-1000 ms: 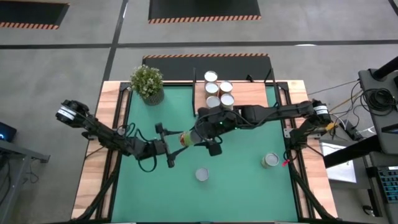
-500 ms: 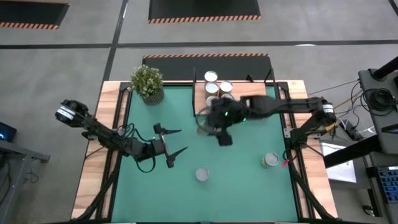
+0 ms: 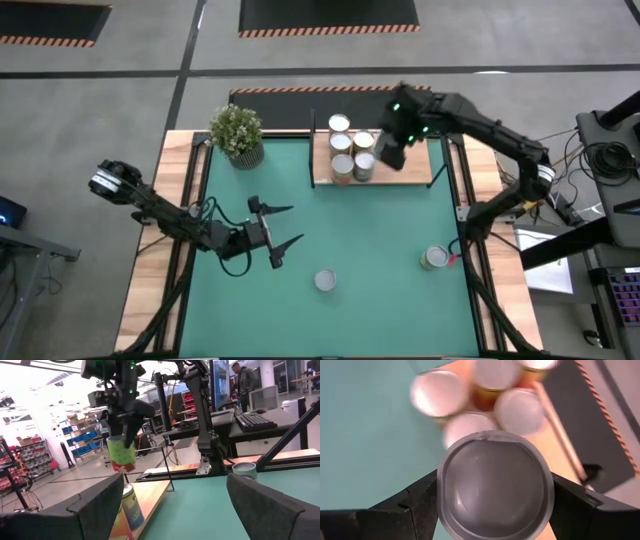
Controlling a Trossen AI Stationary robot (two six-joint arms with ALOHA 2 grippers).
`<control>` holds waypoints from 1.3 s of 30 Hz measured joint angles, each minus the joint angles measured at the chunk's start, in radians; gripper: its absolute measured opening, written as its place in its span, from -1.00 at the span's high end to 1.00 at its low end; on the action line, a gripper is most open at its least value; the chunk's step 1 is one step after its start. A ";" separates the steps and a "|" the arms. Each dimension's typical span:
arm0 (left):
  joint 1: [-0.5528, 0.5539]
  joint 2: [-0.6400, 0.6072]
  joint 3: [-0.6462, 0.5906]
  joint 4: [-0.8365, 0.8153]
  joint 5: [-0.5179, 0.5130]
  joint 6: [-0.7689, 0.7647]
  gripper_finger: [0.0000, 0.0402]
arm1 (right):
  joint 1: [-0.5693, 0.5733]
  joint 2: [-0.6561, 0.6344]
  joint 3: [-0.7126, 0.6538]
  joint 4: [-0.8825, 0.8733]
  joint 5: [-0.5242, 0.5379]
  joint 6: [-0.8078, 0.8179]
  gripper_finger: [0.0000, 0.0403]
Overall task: Pick and place cans onto a shelf
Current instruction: Put the green can on the shelf
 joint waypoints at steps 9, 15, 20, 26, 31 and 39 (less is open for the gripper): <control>0.000 0.000 -0.004 -0.005 -0.015 -0.003 -0.66 | -0.260 -0.094 -0.213 0.204 -0.122 -0.061 -0.37; 0.000 0.000 -0.005 -0.009 -0.016 -0.002 -0.66 | -0.348 -0.094 -0.428 0.362 -0.175 -0.066 -0.37; 0.001 0.000 -0.006 -0.009 -0.016 0.003 -0.66 | -0.365 -0.050 -0.524 0.499 -0.190 -0.055 -0.37; 0.001 0.000 -0.006 -0.009 -0.016 0.008 -0.66 | -0.367 0.009 -0.515 0.529 -0.174 -0.063 -0.37; 0.001 0.000 -0.006 -0.009 -0.016 0.008 -0.67 | -0.367 0.045 -0.480 0.534 -0.169 -0.067 -0.38; 0.001 0.000 -0.006 -0.009 -0.016 0.008 -0.67 | -0.368 0.092 -0.467 0.520 -0.170 -0.068 -0.61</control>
